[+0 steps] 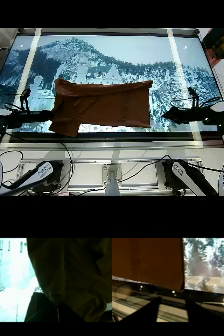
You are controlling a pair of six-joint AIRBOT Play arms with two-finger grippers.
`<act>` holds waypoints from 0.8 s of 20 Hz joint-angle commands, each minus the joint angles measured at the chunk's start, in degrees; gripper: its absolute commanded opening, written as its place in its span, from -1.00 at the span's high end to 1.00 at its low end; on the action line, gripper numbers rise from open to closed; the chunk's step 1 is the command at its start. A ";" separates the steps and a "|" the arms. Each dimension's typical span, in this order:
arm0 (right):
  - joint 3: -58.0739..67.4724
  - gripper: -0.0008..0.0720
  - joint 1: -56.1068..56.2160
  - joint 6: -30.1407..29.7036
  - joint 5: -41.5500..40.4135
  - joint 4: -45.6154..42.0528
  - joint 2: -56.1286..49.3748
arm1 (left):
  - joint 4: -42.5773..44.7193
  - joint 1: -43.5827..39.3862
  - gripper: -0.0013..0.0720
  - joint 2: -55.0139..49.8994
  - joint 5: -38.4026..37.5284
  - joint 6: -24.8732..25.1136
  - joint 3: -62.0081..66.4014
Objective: Fold the clothes and pants, and hang the long-sleeved shirts on hangers.
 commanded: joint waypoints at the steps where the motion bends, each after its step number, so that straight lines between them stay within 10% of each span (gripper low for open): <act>1: -8.17 -0.29 0.15 2.19 -3.93 5.44 1.44 | -1.09 0.00 0.93 0.87 -2.29 -0.83 -0.02; 16: -8.28 -0.27 0.17 4.26 -4.68 5.46 -17.66 | -0.94 0.00 0.93 1.51 -1.40 -0.81 -0.02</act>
